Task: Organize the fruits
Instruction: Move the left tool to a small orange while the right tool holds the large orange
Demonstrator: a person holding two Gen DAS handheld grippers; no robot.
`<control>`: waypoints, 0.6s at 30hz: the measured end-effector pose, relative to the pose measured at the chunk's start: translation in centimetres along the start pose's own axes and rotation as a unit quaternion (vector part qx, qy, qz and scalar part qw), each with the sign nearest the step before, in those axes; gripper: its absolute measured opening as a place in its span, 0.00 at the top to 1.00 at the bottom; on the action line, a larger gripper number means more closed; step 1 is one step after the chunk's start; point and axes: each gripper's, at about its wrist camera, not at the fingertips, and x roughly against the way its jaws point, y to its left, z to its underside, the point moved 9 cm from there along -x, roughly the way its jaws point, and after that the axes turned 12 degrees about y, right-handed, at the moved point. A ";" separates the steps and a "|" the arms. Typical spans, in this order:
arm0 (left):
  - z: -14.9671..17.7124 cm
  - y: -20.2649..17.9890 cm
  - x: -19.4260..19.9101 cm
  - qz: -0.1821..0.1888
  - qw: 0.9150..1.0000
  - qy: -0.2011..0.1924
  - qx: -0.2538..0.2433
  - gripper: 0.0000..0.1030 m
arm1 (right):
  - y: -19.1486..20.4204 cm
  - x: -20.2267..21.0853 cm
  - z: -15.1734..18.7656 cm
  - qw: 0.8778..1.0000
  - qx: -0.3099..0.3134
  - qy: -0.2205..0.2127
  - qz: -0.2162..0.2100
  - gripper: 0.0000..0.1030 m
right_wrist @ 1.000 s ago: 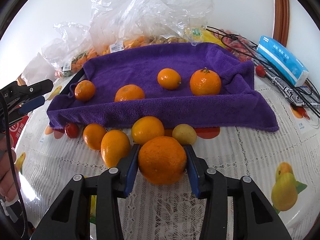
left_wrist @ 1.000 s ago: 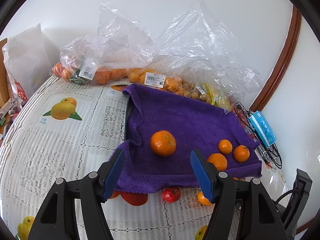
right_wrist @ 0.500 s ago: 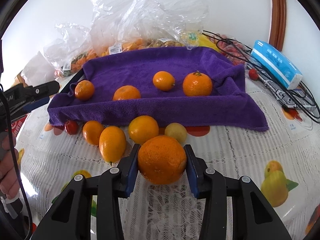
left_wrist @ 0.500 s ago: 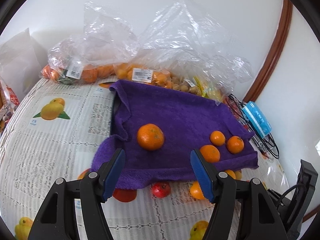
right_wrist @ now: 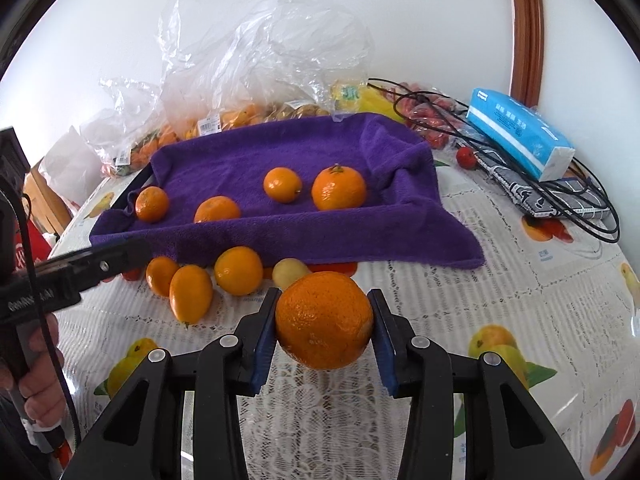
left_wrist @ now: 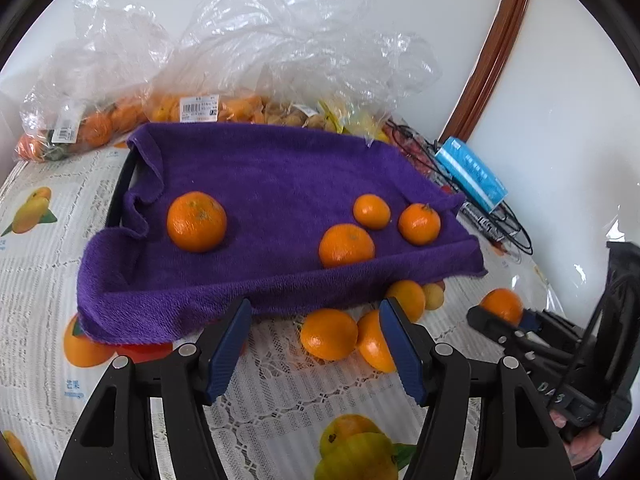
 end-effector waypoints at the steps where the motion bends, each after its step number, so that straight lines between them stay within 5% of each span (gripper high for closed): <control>1: 0.0 0.0 -0.2 -0.004 1.000 0.002 -0.001 0.42 | -0.3 0.1 0.0 1.000 -0.002 -0.001 -0.005 0.59; 9: 0.9 -0.6 -2.2 -0.023 0.999 0.028 -0.015 0.63 | -1.0 -0.2 0.0 1.000 -0.009 -0.002 -0.028 0.59; 18: 1.1 -1.0 -2.9 -0.055 0.997 0.036 -0.030 0.64 | -1.2 -1.5 0.7 1.000 0.008 0.012 -0.014 0.59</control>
